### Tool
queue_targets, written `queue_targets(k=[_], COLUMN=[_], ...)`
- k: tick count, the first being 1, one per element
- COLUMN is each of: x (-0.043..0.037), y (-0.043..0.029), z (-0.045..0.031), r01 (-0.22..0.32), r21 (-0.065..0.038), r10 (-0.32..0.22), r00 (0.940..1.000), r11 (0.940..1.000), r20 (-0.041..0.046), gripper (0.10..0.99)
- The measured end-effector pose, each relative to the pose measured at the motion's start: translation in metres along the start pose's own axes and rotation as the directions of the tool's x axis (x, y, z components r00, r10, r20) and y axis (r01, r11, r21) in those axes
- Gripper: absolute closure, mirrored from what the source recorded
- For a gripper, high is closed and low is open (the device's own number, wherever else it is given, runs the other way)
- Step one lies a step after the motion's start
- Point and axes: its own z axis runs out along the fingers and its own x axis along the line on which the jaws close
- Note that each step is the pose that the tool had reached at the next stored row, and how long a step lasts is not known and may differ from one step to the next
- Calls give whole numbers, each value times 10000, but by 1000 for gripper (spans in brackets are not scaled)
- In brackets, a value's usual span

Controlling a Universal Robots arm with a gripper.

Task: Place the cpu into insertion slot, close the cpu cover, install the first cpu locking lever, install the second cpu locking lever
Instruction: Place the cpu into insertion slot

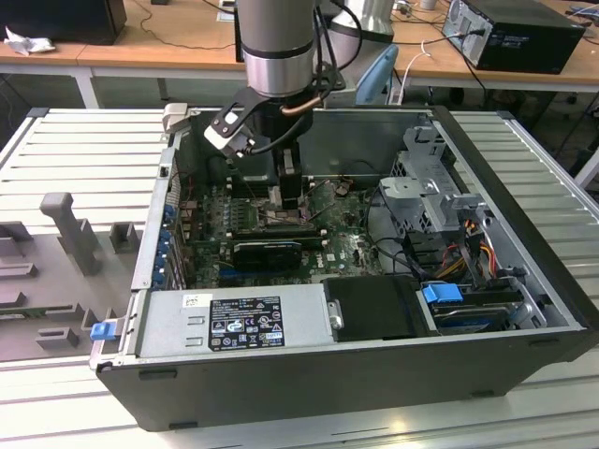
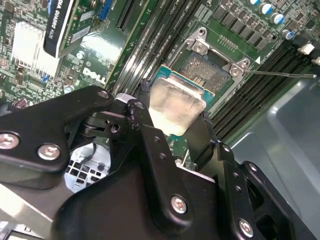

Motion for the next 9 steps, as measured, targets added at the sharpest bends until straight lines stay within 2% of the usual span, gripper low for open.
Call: queue_targets(k=[9], x=[53], y=[-32], z=[173], r01=[-1], r21=[1], r10=[1], r00=[10000], r11=[10000], r20=[1], gripper=[557])
